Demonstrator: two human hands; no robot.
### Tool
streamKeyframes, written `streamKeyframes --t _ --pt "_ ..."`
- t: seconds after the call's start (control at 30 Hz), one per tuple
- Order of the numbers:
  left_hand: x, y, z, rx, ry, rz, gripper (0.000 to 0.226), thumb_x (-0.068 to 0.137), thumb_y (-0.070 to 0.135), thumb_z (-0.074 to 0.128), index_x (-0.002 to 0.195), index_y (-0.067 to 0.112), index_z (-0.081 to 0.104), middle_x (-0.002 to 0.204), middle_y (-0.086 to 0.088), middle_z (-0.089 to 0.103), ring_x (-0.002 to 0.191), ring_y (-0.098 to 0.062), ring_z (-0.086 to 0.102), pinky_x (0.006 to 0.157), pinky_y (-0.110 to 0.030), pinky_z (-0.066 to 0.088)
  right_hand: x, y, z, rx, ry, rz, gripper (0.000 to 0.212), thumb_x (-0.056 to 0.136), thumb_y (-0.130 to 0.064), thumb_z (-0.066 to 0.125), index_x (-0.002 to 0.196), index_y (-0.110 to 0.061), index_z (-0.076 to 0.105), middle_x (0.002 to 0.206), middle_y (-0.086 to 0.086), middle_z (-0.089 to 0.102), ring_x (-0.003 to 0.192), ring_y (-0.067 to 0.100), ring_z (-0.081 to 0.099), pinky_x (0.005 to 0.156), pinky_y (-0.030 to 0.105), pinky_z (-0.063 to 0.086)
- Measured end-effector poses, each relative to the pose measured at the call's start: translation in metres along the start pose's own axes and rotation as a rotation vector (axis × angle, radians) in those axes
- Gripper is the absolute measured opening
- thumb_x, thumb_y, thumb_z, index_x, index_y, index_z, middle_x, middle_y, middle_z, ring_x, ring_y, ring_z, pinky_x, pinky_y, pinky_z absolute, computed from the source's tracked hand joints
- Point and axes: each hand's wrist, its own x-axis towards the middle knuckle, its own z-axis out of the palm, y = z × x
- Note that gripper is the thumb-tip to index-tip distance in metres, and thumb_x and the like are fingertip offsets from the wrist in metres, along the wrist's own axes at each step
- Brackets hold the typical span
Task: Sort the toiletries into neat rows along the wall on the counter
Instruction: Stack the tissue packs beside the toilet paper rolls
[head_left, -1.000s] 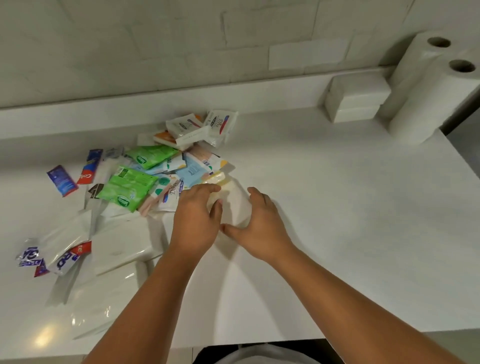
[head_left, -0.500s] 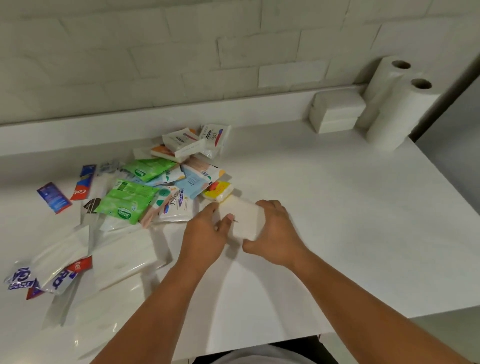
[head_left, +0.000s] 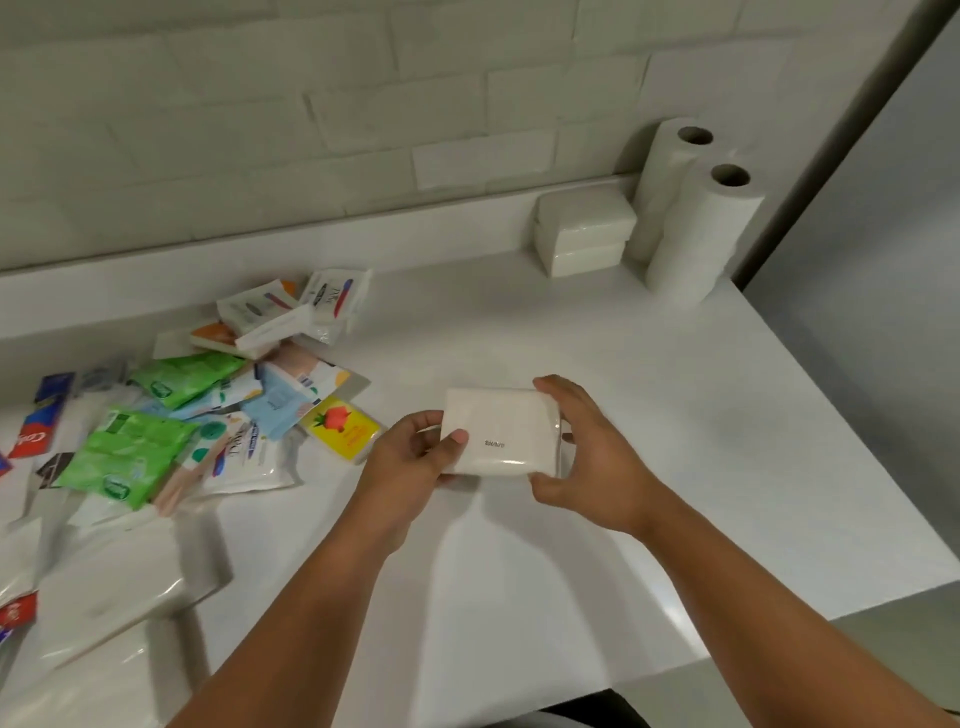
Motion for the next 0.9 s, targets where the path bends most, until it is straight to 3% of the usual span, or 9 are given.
streamKeyframes --t 0.13,0.23,0.33,0.43,0.57,0.7,0.9 --pt "0.022 0.01 0.044 -0.064 0.026 0.009 0.028 0.091 0.007 0.069 0.118 0.008 0.061 0.108 -0.01 0.074 0.106 -0.03 0.069 0.094 -0.049 0.056 0.01 0.02 -0.035 0.245 0.104 0.132 0.093 0.075 -0.013 0.073 0.147 -0.045 0.024 0.136 -0.01 0.05 0.107 0.014 0.063 0.088 0.031 0.056" --pt "0.042 0.017 0.08 -0.096 0.076 0.037 0.029 0.089 0.009 0.072 0.116 0.01 0.062 0.109 -0.011 0.073 0.103 -0.027 0.07 0.094 -0.05 0.056 0.028 0.038 -0.057 0.233 0.224 0.136 0.076 0.078 -0.018 0.066 0.145 -0.035 0.035 0.133 -0.009 0.056 0.105 0.011 0.064 0.087 0.031 0.056" --pt "0.072 0.023 0.121 -0.091 0.139 0.076 0.027 0.087 0.011 0.075 0.112 0.011 0.064 0.108 -0.01 0.072 0.1 -0.024 0.072 0.091 -0.049 0.057 0.052 0.05 -0.083 0.21 0.302 0.131 0.053 0.08 -0.015 0.055 0.132 -0.028 0.054 0.117 -0.009 0.066 0.1 0.009 0.065 0.082 0.022 0.053" --pt "0.103 0.025 0.154 -0.046 0.198 0.106 0.029 0.083 0.019 0.08 0.108 0.015 0.065 0.105 -0.011 0.072 0.092 -0.019 0.071 0.091 -0.042 0.058 0.081 0.062 -0.107 0.203 0.364 0.177 0.038 0.089 -0.012 0.052 0.124 -0.025 0.06 0.11 -0.011 0.068 0.1 0.006 0.064 0.084 0.02 0.051" --pt "0.14 0.026 0.19 -0.004 0.272 0.135 0.032 0.081 0.022 0.082 0.107 0.014 0.065 0.101 -0.005 0.072 0.091 -0.018 0.07 0.082 -0.022 0.055 0.117 0.091 -0.128 0.141 0.384 0.237 0.03 0.093 -0.013 0.049 0.12 -0.018 0.061 0.109 -0.002 0.069 0.101 0.016 0.063 0.09 0.03 0.051" --pt "0.173 0.025 0.209 0.085 0.324 0.129 0.037 0.08 0.03 0.08 0.112 0.017 0.067 0.102 0.002 0.073 0.096 -0.015 0.07 0.093 -0.034 0.056 0.145 0.113 -0.137 0.102 0.371 0.264 0.038 0.093 -0.015 0.047 0.13 -0.017 0.055 0.121 0.004 0.066 0.111 0.022 0.06 0.101 0.036 0.047" --pt "0.206 0.029 0.218 0.238 0.393 0.129 0.028 0.084 0.034 0.072 0.107 0.016 0.07 0.093 0.005 0.072 0.09 -0.016 0.068 0.089 -0.036 0.056 0.173 0.125 -0.137 0.044 0.359 0.23 0.047 0.096 -0.018 0.048 0.142 -0.012 0.044 0.137 0.01 0.056 0.124 0.027 0.053 0.107 0.035 0.042"
